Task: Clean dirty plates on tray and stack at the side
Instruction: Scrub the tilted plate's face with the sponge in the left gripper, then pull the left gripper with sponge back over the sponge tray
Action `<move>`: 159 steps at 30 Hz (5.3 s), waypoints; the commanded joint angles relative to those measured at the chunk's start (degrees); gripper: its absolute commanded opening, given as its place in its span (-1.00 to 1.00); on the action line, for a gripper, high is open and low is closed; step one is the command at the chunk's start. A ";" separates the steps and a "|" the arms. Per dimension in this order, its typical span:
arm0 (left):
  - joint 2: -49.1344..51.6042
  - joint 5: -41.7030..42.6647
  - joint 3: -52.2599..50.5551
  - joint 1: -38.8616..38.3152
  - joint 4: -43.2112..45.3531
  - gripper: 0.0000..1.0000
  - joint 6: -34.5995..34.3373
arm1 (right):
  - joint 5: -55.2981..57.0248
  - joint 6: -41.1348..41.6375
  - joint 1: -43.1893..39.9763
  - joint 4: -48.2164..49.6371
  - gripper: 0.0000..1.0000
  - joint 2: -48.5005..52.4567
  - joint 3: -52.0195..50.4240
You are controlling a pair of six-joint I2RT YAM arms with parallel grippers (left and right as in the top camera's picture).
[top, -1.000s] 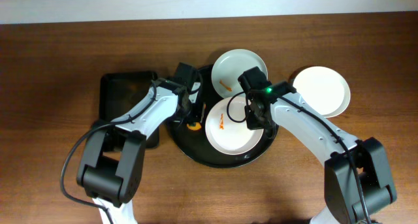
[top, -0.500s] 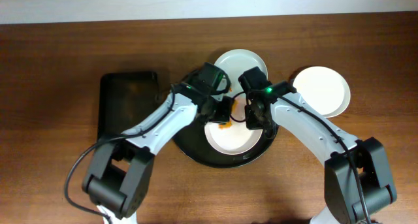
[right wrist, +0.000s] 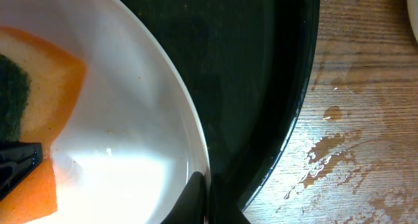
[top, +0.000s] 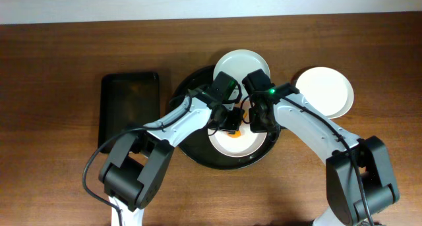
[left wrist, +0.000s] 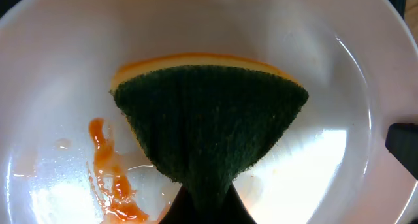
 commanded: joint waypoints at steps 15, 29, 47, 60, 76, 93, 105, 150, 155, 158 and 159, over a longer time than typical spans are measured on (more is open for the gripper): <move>3.21 -5.90 -0.26 -0.59 0.28 -0.99 -0.09 | -11.32 -2.69 -5.42 5.09 -0.86 -0.70 -3.56; 3.21 -5.90 -0.26 -0.59 0.39 -0.99 -0.11 | -36.65 -10.86 -18.25 16.63 -0.78 -0.63 -12.90; 3.21 -14.91 -0.26 1.36 2.08 -0.99 0.66 | -24.98 -5.07 -16.87 20.33 -0.92 -0.59 -15.80; -7.23 -14.73 2.38 4.35 0.94 -0.99 5.66 | -25.03 -5.07 -16.87 20.31 -0.92 -0.59 -15.80; -7.32 -13.00 -12.15 -2.25 5.90 -0.99 2.64 | -25.11 -5.07 -16.87 20.31 -0.92 -0.59 -15.80; -8.28 -27.98 -15.47 -0.96 27.56 -0.99 2.67 | -25.24 -5.09 -16.87 19.87 -0.92 -0.59 -15.80; -20.44 -12.70 -15.13 2.78 21.46 -0.99 2.40 | -25.24 -5.07 -16.87 19.76 -0.92 -0.61 -15.78; -37.92 -20.90 -14.84 10.36 6.34 -0.99 3.89 | -8.09 -5.95 -8.22 13.42 -0.92 -13.86 -9.07; -36.61 -16.09 -15.06 20.33 -3.91 -0.99 3.98 | 15.67 -5.92 5.16 13.66 -0.92 -14.25 -7.87; -35.01 -6.56 -15.06 25.44 -5.18 -0.99 6.71 | 30.49 -7.15 11.30 13.94 -0.92 -14.25 -7.04; -34.18 -4.83 -15.06 26.82 -5.57 -0.99 6.86 | 34.88 -9.33 12.87 14.32 -0.92 -14.25 -6.54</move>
